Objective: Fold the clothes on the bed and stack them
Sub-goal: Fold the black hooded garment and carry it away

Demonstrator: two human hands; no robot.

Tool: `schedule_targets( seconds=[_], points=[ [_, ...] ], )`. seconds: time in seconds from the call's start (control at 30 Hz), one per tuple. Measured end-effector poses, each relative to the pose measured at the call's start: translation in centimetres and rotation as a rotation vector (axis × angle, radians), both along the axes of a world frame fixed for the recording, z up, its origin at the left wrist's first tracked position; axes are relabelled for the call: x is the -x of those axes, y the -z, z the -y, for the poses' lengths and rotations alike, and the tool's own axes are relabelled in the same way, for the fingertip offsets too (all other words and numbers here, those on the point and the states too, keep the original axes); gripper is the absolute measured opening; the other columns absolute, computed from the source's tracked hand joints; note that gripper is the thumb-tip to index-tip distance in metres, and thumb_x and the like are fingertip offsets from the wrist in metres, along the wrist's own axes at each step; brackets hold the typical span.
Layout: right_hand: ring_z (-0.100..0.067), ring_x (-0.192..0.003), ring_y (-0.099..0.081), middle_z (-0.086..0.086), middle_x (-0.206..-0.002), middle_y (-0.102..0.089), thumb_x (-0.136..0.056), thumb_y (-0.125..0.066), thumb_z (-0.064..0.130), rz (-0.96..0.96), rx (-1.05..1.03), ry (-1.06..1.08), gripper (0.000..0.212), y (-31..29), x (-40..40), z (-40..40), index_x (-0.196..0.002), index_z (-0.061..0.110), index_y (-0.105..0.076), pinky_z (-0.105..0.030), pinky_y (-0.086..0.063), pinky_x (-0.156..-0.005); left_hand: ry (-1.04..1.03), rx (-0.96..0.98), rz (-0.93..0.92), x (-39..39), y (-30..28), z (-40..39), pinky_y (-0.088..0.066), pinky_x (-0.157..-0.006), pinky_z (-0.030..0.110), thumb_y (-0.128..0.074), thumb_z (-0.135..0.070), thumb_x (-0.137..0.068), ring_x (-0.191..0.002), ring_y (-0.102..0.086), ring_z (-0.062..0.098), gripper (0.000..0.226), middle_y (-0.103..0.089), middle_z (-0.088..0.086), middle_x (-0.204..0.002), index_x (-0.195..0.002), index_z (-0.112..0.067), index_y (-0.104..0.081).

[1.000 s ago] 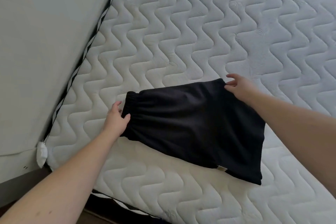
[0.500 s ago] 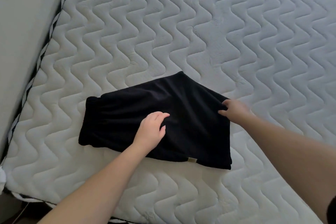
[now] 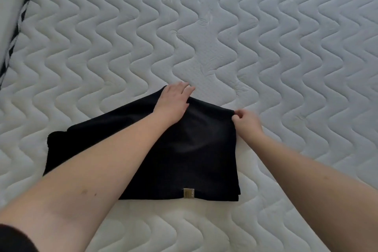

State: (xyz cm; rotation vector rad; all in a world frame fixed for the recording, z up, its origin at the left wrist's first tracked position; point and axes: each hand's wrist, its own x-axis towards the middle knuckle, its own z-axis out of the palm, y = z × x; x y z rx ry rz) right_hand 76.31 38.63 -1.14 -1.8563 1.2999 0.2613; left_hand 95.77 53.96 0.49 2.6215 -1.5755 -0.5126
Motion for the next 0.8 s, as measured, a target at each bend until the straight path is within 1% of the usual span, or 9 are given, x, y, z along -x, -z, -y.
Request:
schedule_targets(
  seconds=[0.1, 0.17, 0.2, 0.3, 0.37, 0.43, 0.6, 0.7, 0.8],
  points=[
    [-0.022, -0.091, -0.062, -0.003, -0.095, -0.07, -0.092, -0.038, 0.012, 0.081, -0.1, 0.133, 0.033, 0.1, -0.6, 0.4, -0.084, 0.021, -0.069, -0.033, -0.05, -0.078, 0.127, -0.162, 0.045, -1.2, 0.5, 2.2, -0.011, -0.119, 0.043, -0.059, -0.034, -0.096, -0.135, -0.038, 0.022, 0.049, -0.048, -0.002, -0.141, -0.141, -0.028, -0.043],
    [-0.025, -0.092, -0.064, -0.005, -0.097, -0.07, -0.091, -0.038, 0.012, 0.108, -0.135, 0.212, 0.03, 0.4, -0.7, 0.7, -0.084, 0.022, -0.065, -0.037, -0.054, -0.081, 0.174, -0.225, 0.043, -1.6, 0.7, 3.0, -0.019, -0.115, 0.044, -0.061, -0.035, -0.094, -0.127, -0.046, 0.021, 0.038, -0.056, -0.004, -0.13, -0.131, -0.029, -0.051],
    [-0.025, -0.09, -0.065, -0.006, -0.099, -0.069, -0.093, -0.04, 0.013, 0.107, -0.141, 0.226, 0.024, 0.5, -0.7, 0.9, -0.089, 0.021, -0.062, -0.036, -0.053, -0.075, 0.185, -0.237, 0.028, -1.8, 0.8, 3.3, -0.025, -0.111, 0.042, -0.062, -0.035, -0.093, -0.123, -0.049, 0.02, 0.033, -0.058, -0.005, -0.124, -0.125, -0.029, -0.054],
    [-0.019, -0.079, -0.064, -0.004, -0.098, -0.068, -0.096, -0.055, 0.026, 0.093, -0.112, 0.097, 0.005, 0.9, -0.8, 1.3, -0.099, 0.024, -0.058, -0.026, -0.044, -0.063, 0.222, -0.191, -0.026, -2.1, 1.1, 3.5, -0.035, -0.099, 0.037, -0.067, -0.029, -0.088, -0.115, -0.052, 0.019, 0.027, -0.061, -0.006, -0.114, -0.113, -0.027, -0.058],
    [-0.013, -0.078, -0.06, 0.004, -0.092, -0.065, -0.089, -0.068, 0.035, 0.09, -0.107, -0.031, 0.017, 1.1, -1.2, 1.5, -0.1, 0.026, -0.058, -0.024, -0.041, -0.061, 0.231, -0.131, -0.075, -2.3, 1.3, 3.3, -0.036, -0.094, 0.034, -0.069, -0.026, -0.086, -0.111, -0.053, 0.018, 0.029, -0.062, -0.007, -0.111, -0.113, -0.026, -0.057],
    [-0.012, -0.082, -0.059, 0.008, -0.089, -0.06, -0.082, -0.076, 0.038, 0.051, -0.082, -0.148, 0.028, 1.1, -1.8, 1.5, -0.102, 0.027, -0.06, -0.025, -0.04, -0.063, 0.232, -0.103, -0.074, -2.4, 1.4, 2.9, -0.034, -0.093, 0.033, -0.071, -0.032, -0.084, -0.111, -0.053, 0.018, 0.037, -0.061, -0.007, -0.111, -0.117, -0.026, -0.056],
    [-0.016, -0.088, -0.059, 0.011, -0.083, -0.06, -0.086, -0.07, 0.04, 0.017, 0.121, -0.217, 0.015, 1.1, -2.5, 2.6, -0.095, 0.028, -0.071, -0.031, -0.044, -0.074, 0.128, -0.195, 0.059, -3.9, 1.8, 2.4, -0.027, -0.107, 0.04, -0.068, -0.05, -0.084, -0.129, -0.043, 0.022, 0.057, -0.051, -0.004, -0.134, -0.134, -0.03, -0.048],
    [-0.016, -0.09, -0.061, 0.012, -0.083, -0.064, -0.089, -0.066, 0.044, -0.042, 0.088, -0.172, 0.012, 1.1, -1.8, 3.3, -0.089, 0.032, -0.071, -0.032, -0.048, -0.077, 0.024, -0.22, 0.051, -4.9, 1.9, 3.0, -0.028, -0.104, 0.041, -0.062, -0.045, -0.091, -0.124, -0.047, 0.022, 0.029, -0.055, -0.004, -0.124, -0.115, -0.029, -0.057],
    [-0.023, -0.093, -0.062, 0.004, -0.088, -0.069, -0.095, -0.053, 0.046, -0.117, 0.27, -0.193, 0.023, 1.1, -1.9, 2.8, -0.085, 0.031, -0.067, -0.035, -0.046, -0.078, -0.105, -0.191, -0.035, -5.5, 1.7, 3.5, -0.032, -0.091, 0.04, -0.056, -0.037, -0.096, -0.111, -0.053, 0.022, 0.01, -0.059, -0.003, -0.11, -0.094, -0.027, -0.055]
  ],
)
